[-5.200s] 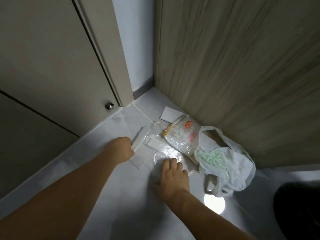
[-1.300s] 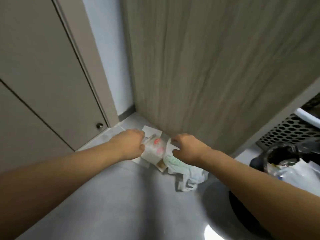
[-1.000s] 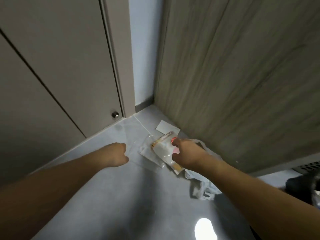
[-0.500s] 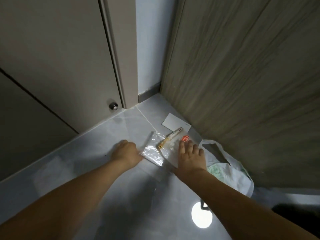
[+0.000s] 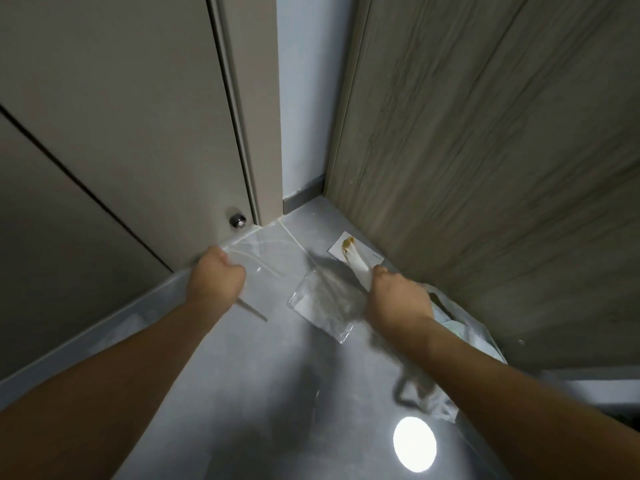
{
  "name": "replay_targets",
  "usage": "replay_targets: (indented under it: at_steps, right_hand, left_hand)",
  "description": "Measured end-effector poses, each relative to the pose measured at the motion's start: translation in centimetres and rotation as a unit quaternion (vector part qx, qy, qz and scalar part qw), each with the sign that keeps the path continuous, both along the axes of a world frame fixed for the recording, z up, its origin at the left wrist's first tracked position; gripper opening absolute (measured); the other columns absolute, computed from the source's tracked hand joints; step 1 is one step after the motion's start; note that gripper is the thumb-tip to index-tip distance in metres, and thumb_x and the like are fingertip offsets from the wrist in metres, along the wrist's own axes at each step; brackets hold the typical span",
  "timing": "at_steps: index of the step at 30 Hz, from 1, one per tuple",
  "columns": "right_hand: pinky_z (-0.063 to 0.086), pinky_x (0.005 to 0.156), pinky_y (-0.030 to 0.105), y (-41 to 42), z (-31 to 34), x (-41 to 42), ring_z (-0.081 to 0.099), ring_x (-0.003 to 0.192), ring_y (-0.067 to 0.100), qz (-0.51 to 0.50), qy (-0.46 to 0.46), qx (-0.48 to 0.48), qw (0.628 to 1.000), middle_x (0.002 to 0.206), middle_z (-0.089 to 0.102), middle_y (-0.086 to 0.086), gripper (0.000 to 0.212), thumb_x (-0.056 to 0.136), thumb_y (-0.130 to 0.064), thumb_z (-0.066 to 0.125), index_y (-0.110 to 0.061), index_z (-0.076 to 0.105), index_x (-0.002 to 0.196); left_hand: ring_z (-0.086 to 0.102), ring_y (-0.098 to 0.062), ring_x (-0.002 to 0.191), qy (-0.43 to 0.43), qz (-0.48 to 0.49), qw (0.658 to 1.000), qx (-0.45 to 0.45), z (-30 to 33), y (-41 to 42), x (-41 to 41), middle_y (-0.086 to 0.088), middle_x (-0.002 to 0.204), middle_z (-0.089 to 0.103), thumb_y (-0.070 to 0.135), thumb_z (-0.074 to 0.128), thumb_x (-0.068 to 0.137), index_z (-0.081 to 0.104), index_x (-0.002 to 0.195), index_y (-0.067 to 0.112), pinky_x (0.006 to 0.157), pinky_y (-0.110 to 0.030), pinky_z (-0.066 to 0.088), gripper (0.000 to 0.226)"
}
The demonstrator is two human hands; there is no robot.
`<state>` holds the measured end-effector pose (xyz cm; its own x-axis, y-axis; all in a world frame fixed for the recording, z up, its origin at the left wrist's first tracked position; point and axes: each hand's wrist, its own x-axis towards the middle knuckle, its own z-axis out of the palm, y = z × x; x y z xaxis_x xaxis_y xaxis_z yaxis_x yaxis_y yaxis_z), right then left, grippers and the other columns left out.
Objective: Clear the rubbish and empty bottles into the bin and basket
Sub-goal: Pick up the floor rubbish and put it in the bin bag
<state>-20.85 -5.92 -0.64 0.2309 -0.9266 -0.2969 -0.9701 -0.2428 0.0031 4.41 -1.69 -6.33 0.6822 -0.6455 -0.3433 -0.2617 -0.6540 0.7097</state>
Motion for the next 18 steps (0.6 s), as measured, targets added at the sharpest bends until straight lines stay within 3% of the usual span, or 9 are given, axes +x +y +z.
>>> replay_targets:
  at_steps: [4,8,11,13,16,18]
  right_hand:
    - [0.043,0.071,0.035,-0.2,4.7,-0.8,0.061,0.092,0.038,-0.061,-0.155,-0.017,0.986,0.101,0.063,0.016,0.018,0.09,-0.006,0.038,-0.008,0.049,0.103]
    - [0.045,0.059,0.031,0.4,9.2,-2.5,0.058,0.076,0.027,-0.099,-0.303,-0.026,0.947,0.085,0.058,0.005,0.01,0.087,-0.012,0.037,-0.011,0.046,0.085]
    - [0.04,0.051,0.025,1.3,12.6,-4.8,0.055,0.067,0.017,-0.146,-0.378,-0.015,0.914,0.077,0.057,0.0,0.013,0.082,-0.01,0.039,-0.014,0.051,0.078]
    - [0.04,0.052,0.023,2.0,14.9,-6.8,0.055,0.068,0.013,-0.166,-0.391,0.007,0.905,0.078,0.057,-0.002,0.013,0.083,-0.008,0.042,-0.014,0.053,0.08]
    - [0.042,0.057,0.025,3.1,18.2,-11.1,0.056,0.072,0.023,-0.185,-0.382,0.054,0.904,0.075,0.058,0.005,0.01,0.083,-0.002,0.048,-0.003,0.058,0.082]
    - [0.047,0.063,0.034,4.2,20.3,-14.7,0.058,0.071,0.027,-0.205,-0.372,0.104,0.899,0.078,0.062,0.016,0.019,0.08,0.0,0.052,0.009,0.062,0.093]
  left_hand:
    - [0.052,-0.03,0.07,-0.059,0.013,0.991,-0.116,5.4,-0.2,-1.7,-0.008,0.074,0.054,0.007,0.049,0.077,0.044,0.073,0.016,0.057,-0.033,0.039,0.011]
    - [0.059,-0.027,0.073,0.052,-0.01,0.98,-0.194,9.5,-0.2,-4.6,-0.006,0.085,0.061,0.007,0.053,0.072,0.047,0.082,0.025,0.062,-0.045,0.053,0.021]
    - [0.061,-0.024,0.072,0.119,-0.09,0.975,-0.163,12.3,-0.4,-7.2,-0.008,0.096,0.063,0.0,0.053,0.077,0.054,0.098,0.02,0.048,-0.031,0.052,0.029]
    - [0.056,-0.022,0.061,0.134,-0.178,0.965,-0.135,14.5,-0.9,-9.5,-0.01,0.079,0.061,-0.006,0.051,0.076,0.062,0.088,0.01,0.046,-0.026,0.047,0.022]
    - [0.05,-0.022,0.06,0.136,-0.279,0.945,-0.101,18.4,-1.1,-13.2,-0.012,0.066,0.051,-0.007,0.052,0.071,0.058,0.079,-0.007,0.051,-0.027,0.044,0.01]
    - [0.05,-0.022,0.061,0.131,-0.358,0.923,-0.059,21.0,-1.0,-16.1,-0.012,0.068,0.05,-0.005,0.053,0.073,0.059,0.078,-0.001,0.052,-0.027,0.044,0.009]
